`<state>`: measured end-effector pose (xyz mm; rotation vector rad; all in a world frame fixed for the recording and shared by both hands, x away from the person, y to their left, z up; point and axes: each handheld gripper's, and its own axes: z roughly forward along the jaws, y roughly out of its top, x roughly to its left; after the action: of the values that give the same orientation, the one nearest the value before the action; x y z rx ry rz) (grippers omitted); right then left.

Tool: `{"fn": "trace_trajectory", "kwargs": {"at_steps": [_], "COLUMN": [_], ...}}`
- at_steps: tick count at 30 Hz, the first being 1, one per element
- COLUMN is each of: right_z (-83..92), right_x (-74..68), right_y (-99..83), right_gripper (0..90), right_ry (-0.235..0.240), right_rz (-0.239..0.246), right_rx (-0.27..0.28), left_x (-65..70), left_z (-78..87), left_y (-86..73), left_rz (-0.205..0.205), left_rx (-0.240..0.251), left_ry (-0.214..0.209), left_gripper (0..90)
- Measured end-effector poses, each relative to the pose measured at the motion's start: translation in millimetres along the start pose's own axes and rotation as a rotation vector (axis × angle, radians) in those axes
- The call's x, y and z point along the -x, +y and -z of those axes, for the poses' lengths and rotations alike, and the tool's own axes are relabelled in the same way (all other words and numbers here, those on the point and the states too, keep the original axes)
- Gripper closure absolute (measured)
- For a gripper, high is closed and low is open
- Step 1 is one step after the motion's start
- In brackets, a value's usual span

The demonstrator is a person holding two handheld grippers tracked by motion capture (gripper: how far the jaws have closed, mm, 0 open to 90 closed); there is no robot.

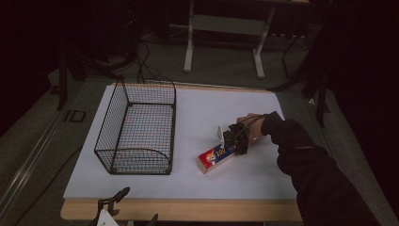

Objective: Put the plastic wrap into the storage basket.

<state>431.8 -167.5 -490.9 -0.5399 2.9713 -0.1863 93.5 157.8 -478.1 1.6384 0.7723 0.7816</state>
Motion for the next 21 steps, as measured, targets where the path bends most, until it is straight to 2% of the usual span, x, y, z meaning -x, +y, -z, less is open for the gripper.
{"fn": "trace_trajectory", "kwargs": {"at_steps": [2, 3, 4, 5, 6, 7, 8, 9, 10, 11, 12, 13, 14, 15, 16, 17, 19, 21], "right_z": [1.9, 6.8, 6.8, 14.3, 14.3, 23.8, 23.8, 34.4, 34.4, 46.1, 46.1, 58.1, 58.1, 68.8, 68.8, 77.2, 79.6, 84.2], "right_x": [-0.9, -0.1, -0.1, 1.7, 1.7, 5.2, 5.2, 8.3, 8.3, 10.1, 10.1, 10.0, 10.0, 8.9, 8.9, 8.1, 8.1, 8.1], "right_y": [1.4, 1.2, 1.2, -0.1, -0.1, -2.7, -2.7, -5.7, -5.7, -10.0, -10.0, -15.3, -15.3, -19.3, -19.3, -24.0, -26.2, -32.4], "right_gripper": [33.4, 33.9, 33.9, 34.4, 34.4, 35.3, 35.3, 36.6, 36.6, 37.6, 37.6, 38.2, 38.2, 39.1, 39.1, 39.3, 39.4, 39.4], "right_ry": [0.014, 0.028, 0.028, 0.026, 0.026, 0.038, 0.038, 0.048, 0.048, 0.062, 0.062, 0.086, 0.086, 0.112, 0.112, 0.114, 0.110, 0.090], "right_rz": [-0.011, -0.040, -0.040, -0.100, -0.100, -0.172, -0.172, -0.241, -0.241, -0.305, -0.305, -0.336, -0.336, -0.378, -0.378, -0.420, -0.427, -0.466], "right_rx": [-0.005, 0.005, 0.005, 0.021, 0.021, 0.030, 0.030, 0.027, 0.027, 0.039, 0.039, 0.044, 0.044, 0.016, 0.016, 0.010, 0.015, 0.052], "left_x": [0.1, 0.3, 0.3, 0.3, 0.1, -0.2, -0.2, -0.2, -0.2, -0.2, -0.2, -0.1, -0.1, -0.1, -0.3, -0.7, -0.8, -1.2], "left_z": [-0.2, -0.1, -0.1, -0.3, -0.5, -1.2, -1.2, -1.8, -1.8, -2.1, -2.4, -3.4, -3.4, -4.2, -4.6, -6.1, -7.1, -9.0], "left_y": [0.2, 0.5, 0.5, 0.6, 0.7, 1.0, 1.0, 1.4, 1.4, 1.8, 2.0, 2.4, 2.4, 2.7, 2.8, 3.4, 3.8, 4.4], "left_rz": [-0.002, -0.005, -0.005, -0.004, -0.004, -0.001, -0.001, -0.004, -0.004, -0.008, -0.009, -0.011, -0.011, -0.008, -0.008, -0.010, -0.011, -0.013], "left_rx": [0.000, 0.002, 0.002, 0.005, 0.006, 0.008, 0.008, 0.013, 0.013, 0.015, 0.016, 0.020, 0.020, 0.023, 0.025, 0.028, 0.030, 0.033], "left_ry": [0.000, -0.002, -0.002, -0.002, -0.002, -0.008, -0.008, -0.013, -0.013, -0.017, -0.020, -0.026, -0.026, -0.031, -0.035, -0.045, -0.050, -0.060], "left_gripper": [0.0, 0.0, 0.0, 0.0, 0.0, 0.0, 0.0, 0.0, 0.0, 0.0, 0.0, 0.1, 0.0, 0.0, 0.0, 0.0, 0.0, 0.0]}}
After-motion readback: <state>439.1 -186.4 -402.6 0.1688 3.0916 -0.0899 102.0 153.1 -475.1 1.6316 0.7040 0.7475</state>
